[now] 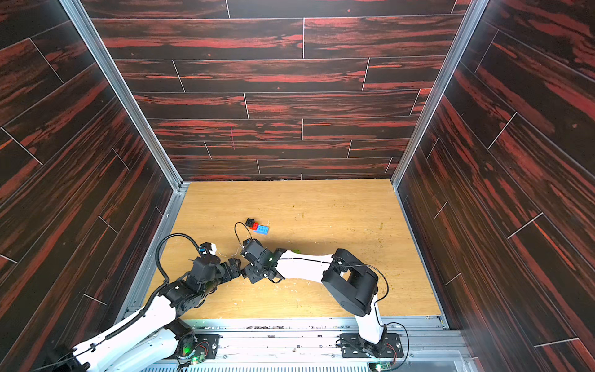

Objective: Assemble the letter v with lego
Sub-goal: Assemble the lego brick with the lego brick.

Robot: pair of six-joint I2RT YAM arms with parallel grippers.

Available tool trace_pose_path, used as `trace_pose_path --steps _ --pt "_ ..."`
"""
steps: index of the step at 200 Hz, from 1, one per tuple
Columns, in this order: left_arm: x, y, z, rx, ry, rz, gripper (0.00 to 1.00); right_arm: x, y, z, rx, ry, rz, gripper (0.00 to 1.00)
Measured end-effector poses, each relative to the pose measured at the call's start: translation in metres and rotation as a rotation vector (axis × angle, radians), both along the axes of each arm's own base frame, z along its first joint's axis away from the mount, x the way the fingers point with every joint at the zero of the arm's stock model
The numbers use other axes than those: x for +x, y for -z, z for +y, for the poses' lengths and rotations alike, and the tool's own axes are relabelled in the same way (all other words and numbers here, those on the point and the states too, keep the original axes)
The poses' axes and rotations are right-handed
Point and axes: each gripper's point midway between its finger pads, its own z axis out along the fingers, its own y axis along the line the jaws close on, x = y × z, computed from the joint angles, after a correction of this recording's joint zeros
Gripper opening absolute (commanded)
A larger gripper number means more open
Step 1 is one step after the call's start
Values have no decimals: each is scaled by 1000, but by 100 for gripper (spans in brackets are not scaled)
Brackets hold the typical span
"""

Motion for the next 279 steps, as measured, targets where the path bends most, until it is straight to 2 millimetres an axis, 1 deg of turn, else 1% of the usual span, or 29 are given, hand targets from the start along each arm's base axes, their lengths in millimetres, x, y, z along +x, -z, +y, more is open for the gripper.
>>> trace_pose_path --steps 26,43,94,122,139,195,279 --pt "-8 5 7 -18 -17 -13 100 2 -3 8 5 -3 -6 30" --pt "-12 8 11 -27 -26 -19 100 4 -1 12 0 -3 -6 29" --pt "-17 1 19 -56 -51 -58 100 7 3 21 -20 -1 -11 30" --pt "-18 2 21 -57 -57 -54 100 3 8 27 -37 -12 -11 29" --pt "-18 3 21 -58 -59 -52 100 -1 11 25 -54 -17 -9 29" --pt "-21 10 23 -50 -62 -34 100 -2 12 24 -61 -4 -9 29" --pt "-22 11 24 -52 -68 -30 100 -5 14 23 -70 13 -17 29"
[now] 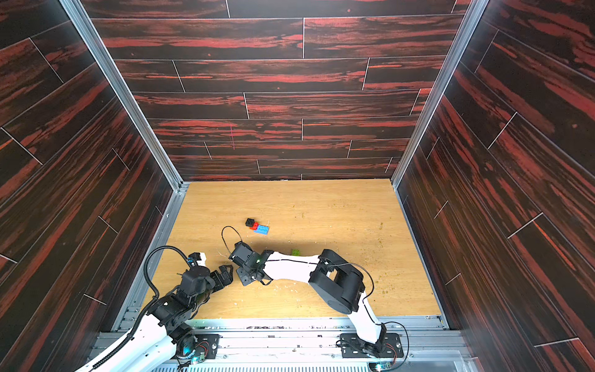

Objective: Assemble the letter v with lego
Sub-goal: Assemble the lego brick with the lego brick.

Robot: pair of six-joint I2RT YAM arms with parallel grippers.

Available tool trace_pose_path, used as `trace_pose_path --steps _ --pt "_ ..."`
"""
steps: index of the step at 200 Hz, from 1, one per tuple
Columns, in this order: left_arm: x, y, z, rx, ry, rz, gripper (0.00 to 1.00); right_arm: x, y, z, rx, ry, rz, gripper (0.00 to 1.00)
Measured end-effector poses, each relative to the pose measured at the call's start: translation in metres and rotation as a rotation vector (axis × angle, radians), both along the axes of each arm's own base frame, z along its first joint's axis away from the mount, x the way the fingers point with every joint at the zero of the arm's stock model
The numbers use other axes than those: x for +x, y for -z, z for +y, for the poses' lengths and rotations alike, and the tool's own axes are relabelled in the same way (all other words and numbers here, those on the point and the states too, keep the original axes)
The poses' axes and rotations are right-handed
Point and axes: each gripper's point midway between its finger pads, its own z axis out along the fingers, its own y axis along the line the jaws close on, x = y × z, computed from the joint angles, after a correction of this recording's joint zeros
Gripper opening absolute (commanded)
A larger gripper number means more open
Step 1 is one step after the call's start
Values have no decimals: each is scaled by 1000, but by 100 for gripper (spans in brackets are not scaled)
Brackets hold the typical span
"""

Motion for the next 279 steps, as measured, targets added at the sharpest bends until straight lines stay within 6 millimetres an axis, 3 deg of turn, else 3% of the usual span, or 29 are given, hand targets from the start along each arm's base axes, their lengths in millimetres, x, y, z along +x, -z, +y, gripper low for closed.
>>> trace_pose_path --steps 132,279 --pt "-2 -1 1 -6 -3 -7 100 -6 4 2 -25 12 -13 30" --pt "-8 0 6 -3 -6 -5 100 5 8 9 -107 33 -36 30"
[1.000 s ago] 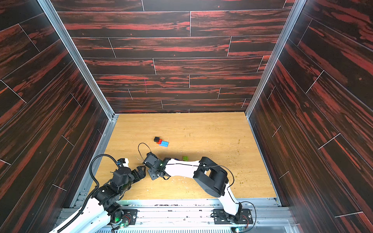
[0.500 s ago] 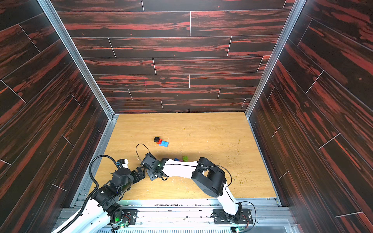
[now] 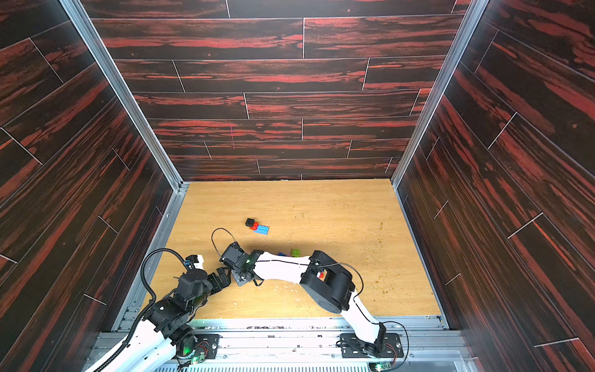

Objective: Assemble the letter v with lego
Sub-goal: Assemble the lego brick with the lego brick.

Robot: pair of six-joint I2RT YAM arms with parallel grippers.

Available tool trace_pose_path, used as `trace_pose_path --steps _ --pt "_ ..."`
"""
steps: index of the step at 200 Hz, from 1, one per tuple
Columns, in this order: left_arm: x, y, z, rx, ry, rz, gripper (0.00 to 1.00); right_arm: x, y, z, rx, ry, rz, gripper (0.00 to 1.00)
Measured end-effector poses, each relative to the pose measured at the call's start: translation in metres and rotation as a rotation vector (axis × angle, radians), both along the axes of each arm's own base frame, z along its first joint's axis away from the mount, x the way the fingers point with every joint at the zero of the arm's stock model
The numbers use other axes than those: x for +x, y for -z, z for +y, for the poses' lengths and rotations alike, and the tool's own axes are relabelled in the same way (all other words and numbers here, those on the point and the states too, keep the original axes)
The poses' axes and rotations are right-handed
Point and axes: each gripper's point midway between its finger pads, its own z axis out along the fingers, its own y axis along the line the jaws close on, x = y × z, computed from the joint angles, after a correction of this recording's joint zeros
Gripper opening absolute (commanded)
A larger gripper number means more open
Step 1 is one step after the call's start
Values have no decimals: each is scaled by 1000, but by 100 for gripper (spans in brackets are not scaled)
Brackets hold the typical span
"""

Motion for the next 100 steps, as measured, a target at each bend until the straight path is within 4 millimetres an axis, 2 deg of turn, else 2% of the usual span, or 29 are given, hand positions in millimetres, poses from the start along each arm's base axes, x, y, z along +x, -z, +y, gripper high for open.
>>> trace_pose_path --steps 100 --pt "-3 -3 2 -5 -1 -10 100 0 1 0 -88 1 29 30"
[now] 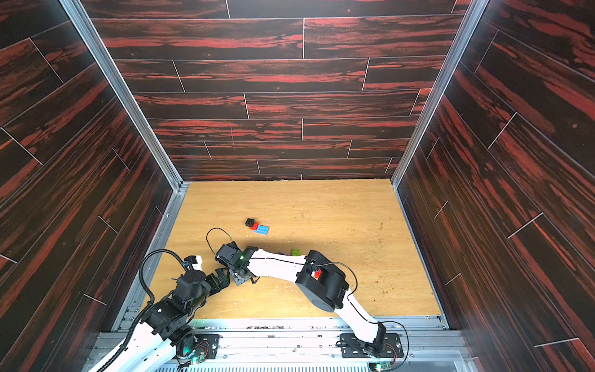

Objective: Assemble the letter v with lego
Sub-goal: Assemble the lego brick with the lego brick.

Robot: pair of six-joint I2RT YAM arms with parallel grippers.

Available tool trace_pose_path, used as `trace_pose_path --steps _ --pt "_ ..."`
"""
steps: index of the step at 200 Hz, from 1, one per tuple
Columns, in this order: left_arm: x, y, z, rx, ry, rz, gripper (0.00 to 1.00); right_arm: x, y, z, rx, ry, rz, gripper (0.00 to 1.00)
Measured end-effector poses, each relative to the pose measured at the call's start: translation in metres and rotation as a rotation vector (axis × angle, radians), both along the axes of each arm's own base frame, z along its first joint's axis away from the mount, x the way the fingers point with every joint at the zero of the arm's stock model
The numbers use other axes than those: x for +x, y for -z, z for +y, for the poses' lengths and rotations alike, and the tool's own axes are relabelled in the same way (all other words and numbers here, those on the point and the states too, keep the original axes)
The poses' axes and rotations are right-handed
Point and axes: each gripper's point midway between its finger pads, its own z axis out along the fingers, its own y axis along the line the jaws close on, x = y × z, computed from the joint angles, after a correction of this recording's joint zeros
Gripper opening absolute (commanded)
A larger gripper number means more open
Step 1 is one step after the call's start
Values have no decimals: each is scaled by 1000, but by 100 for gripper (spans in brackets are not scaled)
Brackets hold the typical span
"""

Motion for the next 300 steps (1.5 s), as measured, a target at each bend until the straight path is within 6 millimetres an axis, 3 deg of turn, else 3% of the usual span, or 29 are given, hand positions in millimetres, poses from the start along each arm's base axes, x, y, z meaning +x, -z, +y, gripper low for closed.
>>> trace_pose_path --steps 147,164,177,200,227,300 --pt "-6 -4 7 6 -17 -15 100 3 1 3 -49 5 21 36" --pt "-8 -2 11 19 -28 -7 100 2 3 2 -53 5 29 43" --pt "-10 0 14 30 -38 1 100 -1 19 -4 -84 12 56 49" --pt "-11 1 17 39 -50 7 100 1 18 -1 -64 21 57 64" --pt "-13 3 20 49 -59 15 100 4 18 -3 -62 24 57 72" --pt "-13 3 21 51 -62 17 100 7 18 0 -22 16 31 67"
